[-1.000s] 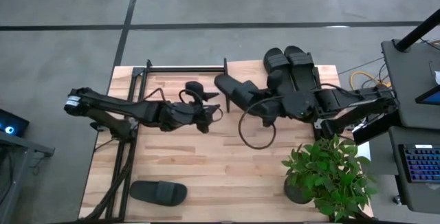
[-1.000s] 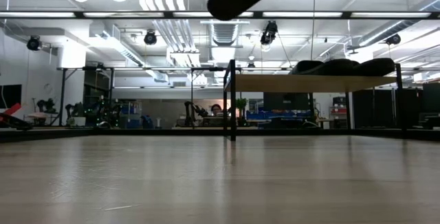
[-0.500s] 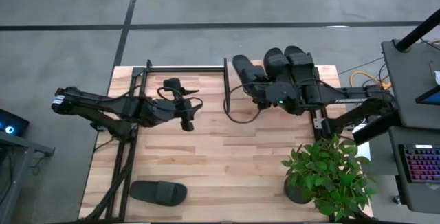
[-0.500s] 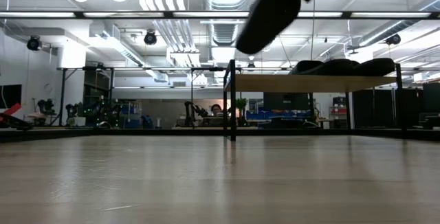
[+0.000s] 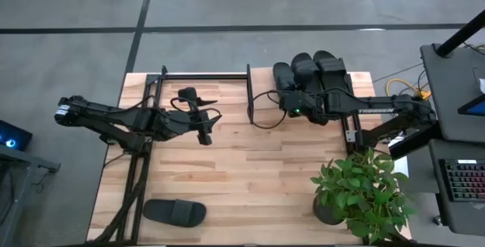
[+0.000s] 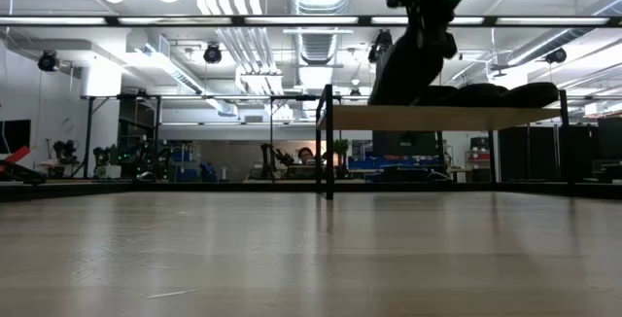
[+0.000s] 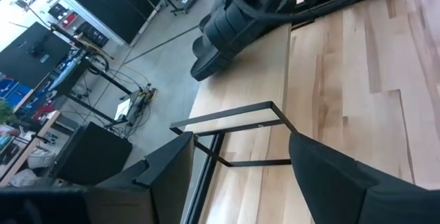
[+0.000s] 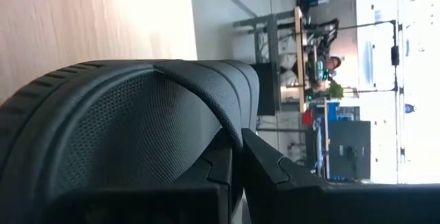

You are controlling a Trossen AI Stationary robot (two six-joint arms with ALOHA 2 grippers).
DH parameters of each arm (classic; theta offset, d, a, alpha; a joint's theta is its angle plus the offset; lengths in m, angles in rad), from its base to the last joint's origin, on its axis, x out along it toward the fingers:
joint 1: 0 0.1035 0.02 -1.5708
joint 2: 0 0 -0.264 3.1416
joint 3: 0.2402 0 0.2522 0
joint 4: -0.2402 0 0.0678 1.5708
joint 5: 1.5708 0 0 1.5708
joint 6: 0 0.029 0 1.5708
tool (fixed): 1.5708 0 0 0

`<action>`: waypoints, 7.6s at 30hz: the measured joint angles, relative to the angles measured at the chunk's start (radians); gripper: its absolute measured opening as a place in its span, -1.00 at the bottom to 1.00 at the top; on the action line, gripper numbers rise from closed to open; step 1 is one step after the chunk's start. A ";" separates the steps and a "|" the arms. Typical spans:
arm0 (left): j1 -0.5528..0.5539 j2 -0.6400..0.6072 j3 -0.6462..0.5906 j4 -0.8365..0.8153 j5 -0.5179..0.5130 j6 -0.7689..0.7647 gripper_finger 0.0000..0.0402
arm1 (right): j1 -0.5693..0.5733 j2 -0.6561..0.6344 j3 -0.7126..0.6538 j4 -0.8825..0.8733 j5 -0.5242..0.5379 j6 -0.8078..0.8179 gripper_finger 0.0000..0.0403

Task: Pick and place slides into the shelf
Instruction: Put the black slipper on the shelf

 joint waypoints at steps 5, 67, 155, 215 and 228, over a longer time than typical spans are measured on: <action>0.000 0.001 0.000 0.002 0.000 0.000 0.11 | -0.029 -0.009 -0.043 0.007 -0.023 -0.004 -0.96; 0.000 0.002 0.000 0.008 0.001 -0.025 0.11 | 0.023 -0.029 0.089 -0.326 -0.282 0.322 0.07; -0.758 0.365 -0.296 0.093 0.514 -2.441 -0.53 | 0.049 -0.103 0.188 -0.244 -0.592 0.495 0.07; -0.342 -0.092 -0.296 0.232 0.252 -1.293 -1.00 | 0.569 0.388 0.288 0.415 -0.304 -0.838 0.07; -0.281 -0.065 -0.296 0.413 0.315 -1.172 -1.00 | 0.560 0.389 0.301 0.415 -0.304 -0.842 0.07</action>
